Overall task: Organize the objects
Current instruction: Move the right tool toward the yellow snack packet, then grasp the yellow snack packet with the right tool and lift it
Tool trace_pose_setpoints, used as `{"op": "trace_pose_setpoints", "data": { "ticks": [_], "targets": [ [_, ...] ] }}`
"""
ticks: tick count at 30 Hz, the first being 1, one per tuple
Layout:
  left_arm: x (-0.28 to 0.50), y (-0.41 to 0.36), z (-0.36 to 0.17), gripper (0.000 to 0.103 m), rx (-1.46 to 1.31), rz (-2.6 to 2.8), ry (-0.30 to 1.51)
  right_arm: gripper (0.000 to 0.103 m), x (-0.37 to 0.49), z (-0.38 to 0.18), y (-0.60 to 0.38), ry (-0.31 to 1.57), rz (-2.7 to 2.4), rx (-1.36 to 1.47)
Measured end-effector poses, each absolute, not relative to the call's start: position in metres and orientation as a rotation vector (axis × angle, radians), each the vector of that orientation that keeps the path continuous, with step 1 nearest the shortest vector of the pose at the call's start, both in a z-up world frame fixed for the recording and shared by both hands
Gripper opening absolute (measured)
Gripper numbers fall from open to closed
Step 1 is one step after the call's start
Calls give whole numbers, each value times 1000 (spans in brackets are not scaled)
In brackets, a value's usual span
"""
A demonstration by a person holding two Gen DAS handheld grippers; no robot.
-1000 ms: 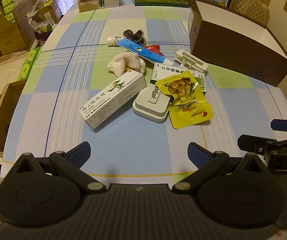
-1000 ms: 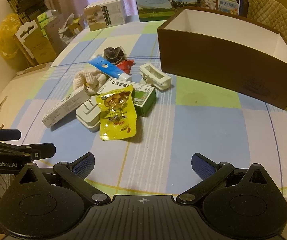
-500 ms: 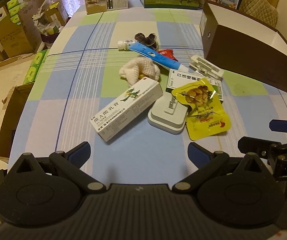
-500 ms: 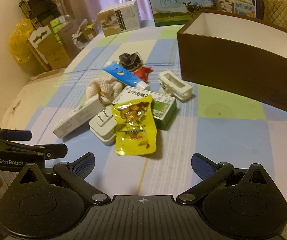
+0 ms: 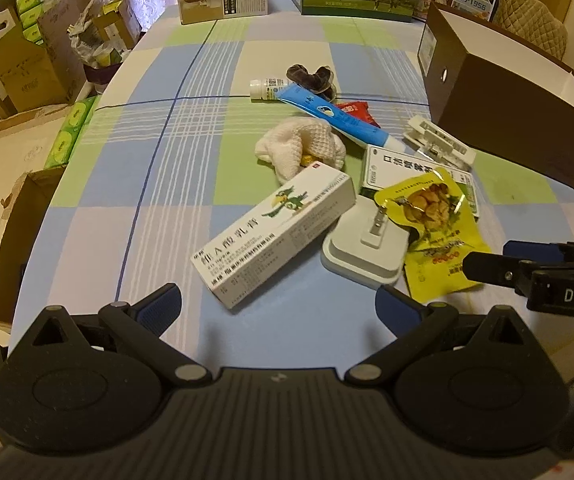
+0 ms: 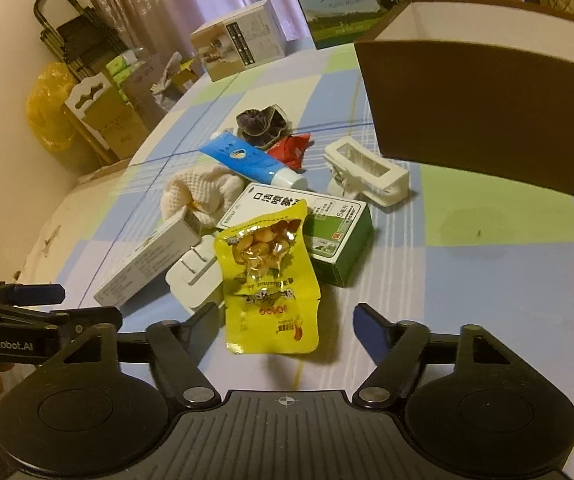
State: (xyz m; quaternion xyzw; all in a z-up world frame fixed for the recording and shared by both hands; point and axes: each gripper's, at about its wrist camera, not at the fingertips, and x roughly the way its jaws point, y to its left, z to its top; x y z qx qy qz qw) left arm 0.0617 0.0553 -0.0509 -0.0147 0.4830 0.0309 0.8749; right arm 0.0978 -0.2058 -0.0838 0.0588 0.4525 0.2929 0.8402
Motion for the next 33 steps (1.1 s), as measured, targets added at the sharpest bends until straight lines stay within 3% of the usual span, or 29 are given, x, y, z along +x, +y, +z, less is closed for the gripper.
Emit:
{"op": "trace_pose_setpoints", "data": {
  "ticks": [16,19,21,25,33],
  "targets": [
    [80,69,-64,102,-23,76,987,42,119,-118,-202,912,771,202],
    [81,69,-65,102,-16,75,987,30,120,-118,-203,903,810,237],
    [81,70,-66,102,-13,70,989,13,118,-114,-205,890,841,261],
    [82,70,-69,102,1,64,989,3,114,-103,-211,871,861,314],
    [84,66,-77,94,110,68,986,2,102,-66,-216,818,833,291]
  ]
}}
